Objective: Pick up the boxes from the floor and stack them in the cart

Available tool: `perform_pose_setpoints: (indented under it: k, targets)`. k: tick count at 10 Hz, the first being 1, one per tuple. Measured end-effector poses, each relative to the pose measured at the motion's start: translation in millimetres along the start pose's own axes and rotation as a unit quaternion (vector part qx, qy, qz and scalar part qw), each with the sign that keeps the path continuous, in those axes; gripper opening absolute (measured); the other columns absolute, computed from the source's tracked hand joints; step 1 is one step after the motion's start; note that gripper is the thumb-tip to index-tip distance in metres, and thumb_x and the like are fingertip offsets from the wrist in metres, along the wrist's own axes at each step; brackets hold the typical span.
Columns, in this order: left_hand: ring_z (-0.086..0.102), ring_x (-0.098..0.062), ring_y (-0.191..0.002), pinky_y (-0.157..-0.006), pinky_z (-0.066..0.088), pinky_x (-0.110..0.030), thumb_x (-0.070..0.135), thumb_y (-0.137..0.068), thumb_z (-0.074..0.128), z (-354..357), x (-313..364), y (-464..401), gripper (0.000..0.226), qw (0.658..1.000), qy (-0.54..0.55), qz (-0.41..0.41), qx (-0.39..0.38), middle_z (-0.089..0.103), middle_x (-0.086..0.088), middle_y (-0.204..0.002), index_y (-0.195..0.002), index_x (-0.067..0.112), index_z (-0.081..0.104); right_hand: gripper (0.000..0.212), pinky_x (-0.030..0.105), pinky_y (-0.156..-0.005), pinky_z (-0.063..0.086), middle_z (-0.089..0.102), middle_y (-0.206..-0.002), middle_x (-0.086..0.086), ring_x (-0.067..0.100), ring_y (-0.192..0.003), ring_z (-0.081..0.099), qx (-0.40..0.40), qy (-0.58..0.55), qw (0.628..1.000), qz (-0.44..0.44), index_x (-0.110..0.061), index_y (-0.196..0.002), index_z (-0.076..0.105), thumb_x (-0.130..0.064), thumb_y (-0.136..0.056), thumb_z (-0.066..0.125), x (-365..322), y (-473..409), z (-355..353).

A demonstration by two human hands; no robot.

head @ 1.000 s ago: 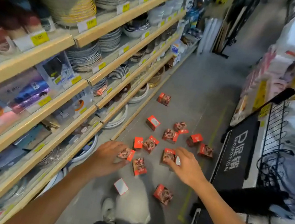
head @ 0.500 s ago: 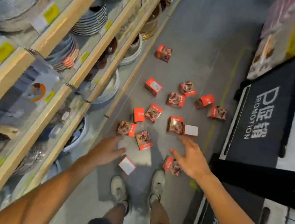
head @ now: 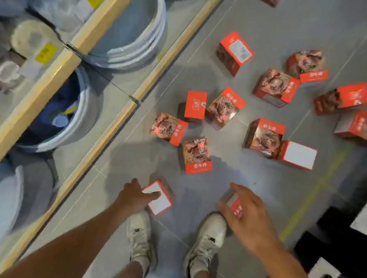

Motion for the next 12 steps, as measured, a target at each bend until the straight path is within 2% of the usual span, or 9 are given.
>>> perform_pose_setpoints:
  k: [2, 3, 4, 5, 6, 7, 8, 10, 12]
  targets:
    - [0.049, -0.034, -0.129, -0.105, 0.042, -0.038, 0.062, -0.058, 0.083, 84, -24, -94, 0.122, 0.979, 0.151, -0.14, 0.0, 0.045, -0.02, -0.143, -0.146, -0.004, 0.031, 0.062, 0.03, -0.11, 0.032, 0.054, -0.144, 0.0, 0.021, -0.137, 0.044, -0.057, 0.031, 0.997, -0.028, -0.025, -0.146, 0.05, -0.051, -0.092, 0.064, 48, -56, 69]
    - [0.059, -0.031, -0.114, -0.089, 0.049, -0.038, 0.054, -0.066, 0.085, 112, -29, -123, 0.097, 0.936, 0.283, -0.204, -0.043, 0.056, -0.015, -0.132, -0.14, 0.005, 0.046, 0.065, 0.034, -0.111, 0.036, 0.056, -0.142, 0.0, 0.021, -0.134, 0.048, -0.066, 0.027, 0.997, -0.036, -0.026, -0.145, 0.05, -0.057, -0.088, 0.061, 70, -78, 92]
    - [0.058, -0.038, -0.122, -0.091, 0.055, -0.048, 0.07, -0.012, 0.088, 150, -56, -175, 0.158, 0.909, 0.355, -0.219, -0.009, 0.053, -0.017, -0.143, -0.148, 0.007, 0.037, 0.064, 0.033, -0.115, 0.034, 0.052, -0.146, -0.002, 0.018, -0.138, 0.043, -0.073, 0.025, 0.996, -0.035, -0.027, -0.148, 0.047, -0.049, -0.091, 0.067, 89, -96, 107]
    - [0.051, -0.05, -0.125, -0.087, 0.056, -0.048, 0.011, -0.093, 0.067, 163, -50, -183, 0.112, 0.963, 0.211, -0.156, 0.062, 0.034, -0.018, -0.157, -0.148, 0.005, -0.031, 0.065, 0.032, -0.115, 0.032, 0.052, -0.147, 0.0, 0.019, -0.139, 0.042, -0.07, 0.024, 0.996, -0.039, -0.026, -0.148, 0.046, -0.048, -0.091, 0.068, 101, -109, 115]
    - [0.045, -0.047, -0.132, -0.097, 0.046, -0.047, 0.008, -0.087, 0.072, 146, -37, -154, 0.099, 0.925, 0.304, -0.171, 0.149, 0.03, -0.023, -0.157, -0.156, 0.005, 0.001, 0.065, 0.031, -0.116, 0.03, 0.049, -0.15, -0.002, 0.018, -0.141, 0.039, -0.078, 0.028, 0.996, -0.033, -0.028, -0.15, 0.043, -0.051, -0.093, 0.064, 103, -115, 115]
    - [0.044, -0.041, -0.133, -0.108, 0.035, -0.044, 0.025, -0.072, 0.089, 135, -33, -142, 0.107, 0.93, 0.268, -0.183, 0.172, 0.04, -0.026, -0.146, -0.148, -0.003, 0.018, 0.066, 0.031, -0.117, 0.028, 0.045, -0.153, -0.005, 0.016, -0.143, 0.035, -0.096, 0.032, 0.995, -0.023, -0.031, -0.151, 0.039, -0.053, -0.093, 0.061, 97, -114, 112]
    - [0.052, -0.038, -0.123, -0.102, 0.042, -0.043, 0.017, -0.062, 0.094, 116, -29, -131, 0.1, 0.936, 0.285, -0.121, 0.167, 0.053, -0.021, -0.133, -0.139, 0.003, 0.031, 0.069, 0.033, -0.119, 0.03, 0.042, -0.156, -0.005, 0.016, -0.145, 0.033, -0.119, 0.019, 0.993, -0.013, -0.03, -0.153, 0.038, -0.055, -0.093, 0.061, 88, -112, 108]
    - [0.051, -0.031, -0.122, -0.087, 0.042, -0.035, 0.021, -0.061, 0.095, 48, 0, -113, 0.1, 0.971, 0.203, 0.04, 0.12, 0.052, -0.004, -0.13, -0.139, 0.017, 0.033, 0.076, 0.039, -0.114, 0.039, 0.049, -0.15, 0.001, 0.022, -0.138, 0.045, -0.115, -0.077, 0.987, 0.08, -0.024, -0.153, 0.037, -0.045, -0.089, 0.073, 66, -150, 114]
    - [0.049, -0.024, -0.128, -0.103, 0.048, -0.049, 0.036, -0.062, 0.094, -2, 10, -123, 0.104, 0.971, 0.163, 0.138, 0.104, 0.048, 0.0, -0.138, -0.142, 0.027, 0.028, 0.09, 0.039, -0.108, 0.042, 0.046, -0.151, 0.007, 0.028, -0.135, 0.048, -0.053, -0.184, 0.971, 0.146, -0.018, -0.156, 0.03, -0.036, -0.084, 0.08, 48, -230, 138]
Point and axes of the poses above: each hand's wrist, its own y-axis away from the middle knuckle, its own z-axis out of the palm, x = y × z, the point moved 3 cm from there along -y, towards the middle knuckle
